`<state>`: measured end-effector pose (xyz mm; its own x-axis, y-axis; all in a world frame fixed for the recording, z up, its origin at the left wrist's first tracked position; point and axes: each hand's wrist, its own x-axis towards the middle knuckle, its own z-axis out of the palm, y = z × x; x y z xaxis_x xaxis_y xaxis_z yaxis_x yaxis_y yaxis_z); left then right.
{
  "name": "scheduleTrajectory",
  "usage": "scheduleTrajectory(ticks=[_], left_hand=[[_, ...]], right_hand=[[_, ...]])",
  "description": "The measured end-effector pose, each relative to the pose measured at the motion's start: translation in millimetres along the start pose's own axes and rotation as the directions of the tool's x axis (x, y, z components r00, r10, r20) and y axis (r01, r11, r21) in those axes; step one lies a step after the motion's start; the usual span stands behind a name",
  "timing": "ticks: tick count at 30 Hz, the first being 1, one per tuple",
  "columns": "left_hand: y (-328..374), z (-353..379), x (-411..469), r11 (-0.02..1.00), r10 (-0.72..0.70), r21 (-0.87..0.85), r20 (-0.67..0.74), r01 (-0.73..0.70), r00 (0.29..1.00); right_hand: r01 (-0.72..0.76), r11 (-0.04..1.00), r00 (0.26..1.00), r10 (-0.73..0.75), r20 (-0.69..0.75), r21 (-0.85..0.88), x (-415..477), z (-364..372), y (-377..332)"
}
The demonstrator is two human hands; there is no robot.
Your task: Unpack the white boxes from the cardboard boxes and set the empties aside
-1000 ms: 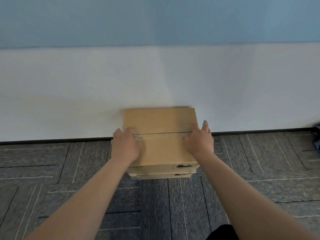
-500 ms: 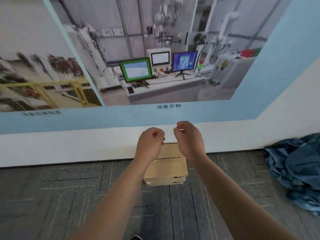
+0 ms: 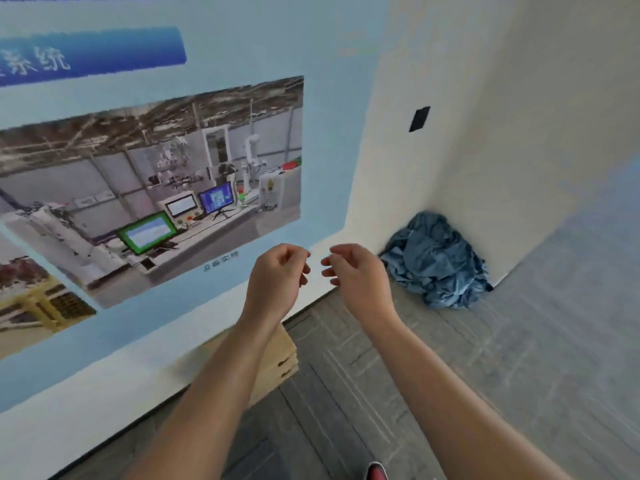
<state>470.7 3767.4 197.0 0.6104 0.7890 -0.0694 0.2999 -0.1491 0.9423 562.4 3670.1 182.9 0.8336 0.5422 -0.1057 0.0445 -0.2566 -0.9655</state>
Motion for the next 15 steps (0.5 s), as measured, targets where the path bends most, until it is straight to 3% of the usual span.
scheduleTrajectory(ticks=[6, 9, 15], left_hand=[[39.5, 102.9, -58.1, 0.995, 0.084, 0.02, 0.358, -0.097, 0.93], [65.9, 167.0, -108.3, 0.988, 0.136, 0.001, 0.491, -0.157, 0.86], [121.7, 305.3, -258.8, 0.952, 0.244, -0.047, 0.717, -0.303, 0.653]], right_hand=[[-0.059, 0.998, 0.94, 0.055, -0.337, -0.001, -70.3, -140.3, 33.4], [-0.068, 0.995, 0.858, 0.095, -0.505, 0.072, -121.8, -220.8, 50.2], [-0.013, 0.989, 0.648, 0.123, -0.751, 0.151, -260.5, -381.4, 90.7]])
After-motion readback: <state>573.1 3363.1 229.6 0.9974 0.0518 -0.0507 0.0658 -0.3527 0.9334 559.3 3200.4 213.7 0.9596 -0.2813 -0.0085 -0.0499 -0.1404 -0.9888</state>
